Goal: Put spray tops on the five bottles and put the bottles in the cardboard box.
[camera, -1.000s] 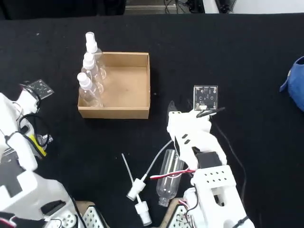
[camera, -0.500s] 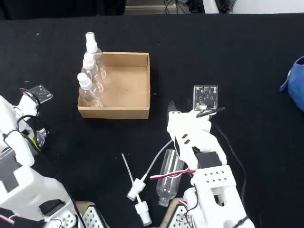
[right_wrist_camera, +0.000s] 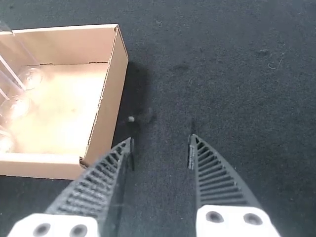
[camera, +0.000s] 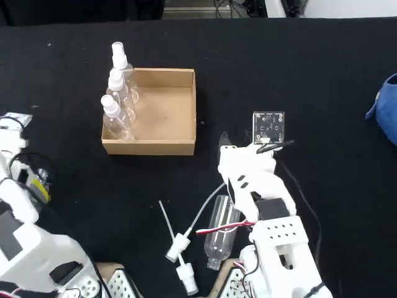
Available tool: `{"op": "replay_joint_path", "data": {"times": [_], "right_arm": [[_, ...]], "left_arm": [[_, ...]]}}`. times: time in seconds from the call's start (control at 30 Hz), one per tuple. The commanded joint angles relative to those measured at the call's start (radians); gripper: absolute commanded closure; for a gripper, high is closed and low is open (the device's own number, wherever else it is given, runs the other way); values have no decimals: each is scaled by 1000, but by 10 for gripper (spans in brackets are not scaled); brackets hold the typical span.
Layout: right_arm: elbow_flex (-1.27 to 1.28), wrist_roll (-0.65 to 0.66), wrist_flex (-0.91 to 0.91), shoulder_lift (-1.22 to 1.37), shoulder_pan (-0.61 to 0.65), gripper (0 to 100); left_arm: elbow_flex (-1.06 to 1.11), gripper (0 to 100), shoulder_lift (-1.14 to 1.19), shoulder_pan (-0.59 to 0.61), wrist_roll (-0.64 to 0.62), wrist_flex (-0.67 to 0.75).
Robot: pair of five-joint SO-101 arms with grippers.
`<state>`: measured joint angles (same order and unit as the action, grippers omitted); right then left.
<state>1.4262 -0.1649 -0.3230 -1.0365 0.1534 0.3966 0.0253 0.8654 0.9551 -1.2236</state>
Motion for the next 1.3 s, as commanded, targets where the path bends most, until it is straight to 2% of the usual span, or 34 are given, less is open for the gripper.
{"op": "replay_joint_path", "data": {"times": [0.0,0.17,0.3,0.4,0.47,0.6,0.67,0.8,1.03,1.2,1.27], "right_arm": [[-5,-6,31,-19,14,836],[-5,-6,31,-15,14,836],[-5,-6,31,-16,14,836],[-5,-6,31,-19,14,836],[-5,-6,31,-19,14,836],[-7,-6,31,-19,14,836],[-7,-6,31,-19,14,836],[-7,-6,31,-19,14,836],[-7,-6,31,-19,14,836],[-7,-6,31,-19,14,836],[-7,-6,31,-19,14,836]], "left_arm": [[-19,934,-55,-16,11,-43],[-27,716,-66,-7,5,-46],[-62,734,-68,61,129,-86],[-91,754,-68,119,315,-233],[-105,755,-68,157,396,-318],[-79,755,-68,209,414,-336],[-31,755,-68,223,414,-270],[114,755,-117,236,390,-51],[440,755,-439,209,298,222],[601,757,-628,206,325,247],[631,805,-646,206,322,245]]}}
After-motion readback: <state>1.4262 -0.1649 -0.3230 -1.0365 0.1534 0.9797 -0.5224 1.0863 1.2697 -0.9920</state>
